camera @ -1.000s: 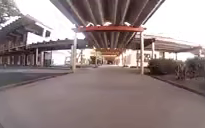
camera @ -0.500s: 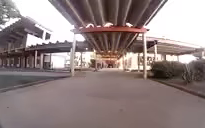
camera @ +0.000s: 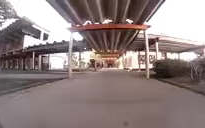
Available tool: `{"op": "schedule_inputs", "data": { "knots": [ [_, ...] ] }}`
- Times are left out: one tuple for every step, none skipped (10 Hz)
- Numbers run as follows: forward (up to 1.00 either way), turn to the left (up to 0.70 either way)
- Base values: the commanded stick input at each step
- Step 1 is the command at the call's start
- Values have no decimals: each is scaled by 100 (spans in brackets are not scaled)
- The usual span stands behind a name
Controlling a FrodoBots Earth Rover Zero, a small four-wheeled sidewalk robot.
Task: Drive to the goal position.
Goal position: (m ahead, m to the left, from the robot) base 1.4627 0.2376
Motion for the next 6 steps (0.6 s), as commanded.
{"op": "schedule_inputs", "data": {
  "knots": [
    [70,0],
    [70,0],
    [70,0],
    [70,0],
    [70,0],
    [70,0]
  ]
}}
